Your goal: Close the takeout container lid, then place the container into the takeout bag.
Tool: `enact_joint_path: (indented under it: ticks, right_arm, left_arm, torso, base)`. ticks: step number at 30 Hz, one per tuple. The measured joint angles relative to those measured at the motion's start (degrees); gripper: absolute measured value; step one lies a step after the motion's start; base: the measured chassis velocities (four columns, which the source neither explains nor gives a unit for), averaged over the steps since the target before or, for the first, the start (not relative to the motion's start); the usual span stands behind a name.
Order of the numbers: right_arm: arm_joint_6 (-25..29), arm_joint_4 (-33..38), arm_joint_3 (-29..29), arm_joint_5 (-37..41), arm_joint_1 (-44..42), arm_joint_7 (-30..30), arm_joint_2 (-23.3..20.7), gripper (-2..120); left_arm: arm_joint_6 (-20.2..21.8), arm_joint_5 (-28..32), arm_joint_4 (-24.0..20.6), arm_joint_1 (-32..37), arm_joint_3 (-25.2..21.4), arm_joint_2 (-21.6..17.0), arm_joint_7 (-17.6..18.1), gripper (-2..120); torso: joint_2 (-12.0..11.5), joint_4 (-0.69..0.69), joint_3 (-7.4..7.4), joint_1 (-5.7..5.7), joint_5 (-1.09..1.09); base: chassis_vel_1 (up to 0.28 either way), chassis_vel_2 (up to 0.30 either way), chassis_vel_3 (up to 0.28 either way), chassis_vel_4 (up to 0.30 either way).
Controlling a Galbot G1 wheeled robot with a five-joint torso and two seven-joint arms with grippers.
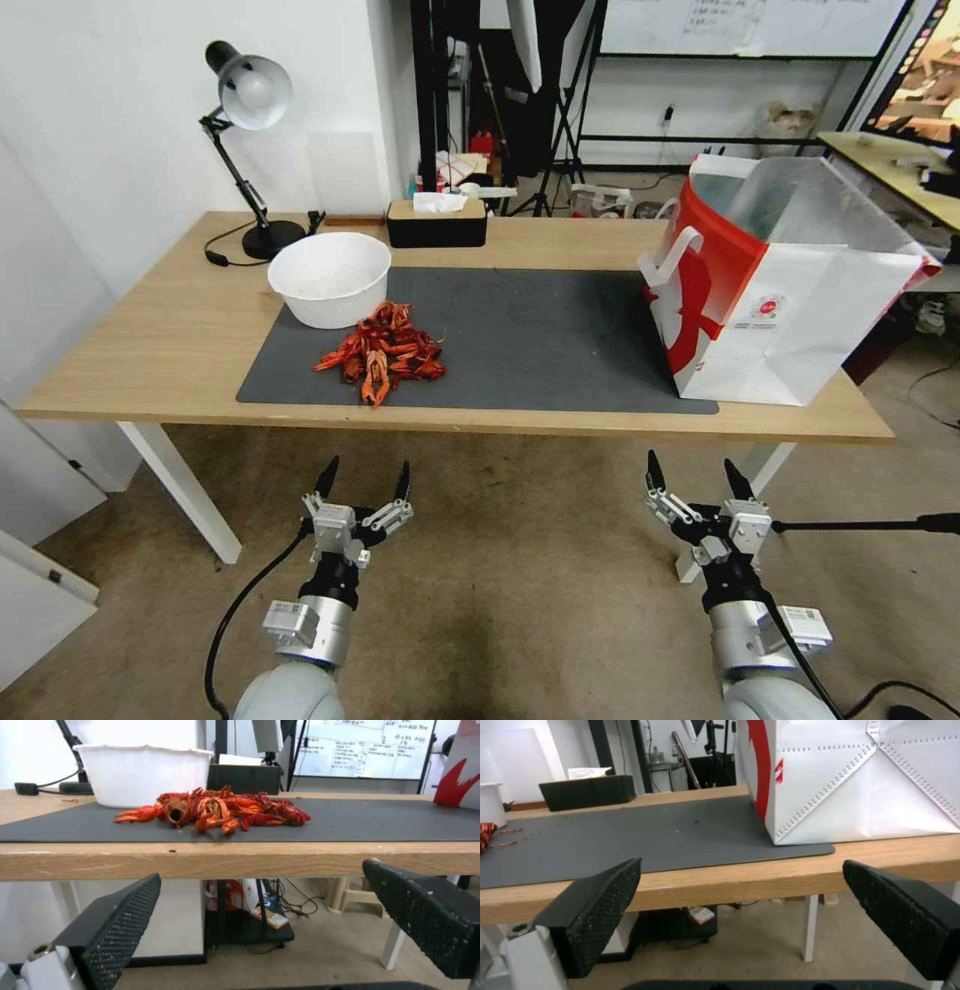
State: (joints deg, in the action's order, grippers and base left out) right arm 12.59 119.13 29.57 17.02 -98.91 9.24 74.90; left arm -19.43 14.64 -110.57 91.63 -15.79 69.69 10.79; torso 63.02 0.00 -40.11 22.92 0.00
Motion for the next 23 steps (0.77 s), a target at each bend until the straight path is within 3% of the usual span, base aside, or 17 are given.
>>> enact_joint_path:
  ticks: [23]
  right_arm:
    - [-0.01, 0.04, 0.00, 0.01, 0.01, 0.00, -0.01, 100]
  left_arm:
    - [0.07, 0.00, 0.00, 0.00, 0.00, 0.00, 0.00, 100]
  torso:
    - [0.00, 0.00, 0.00, 0.00, 0.00]
  base:
    - [0.000, 0.000, 0.000, 0.000]
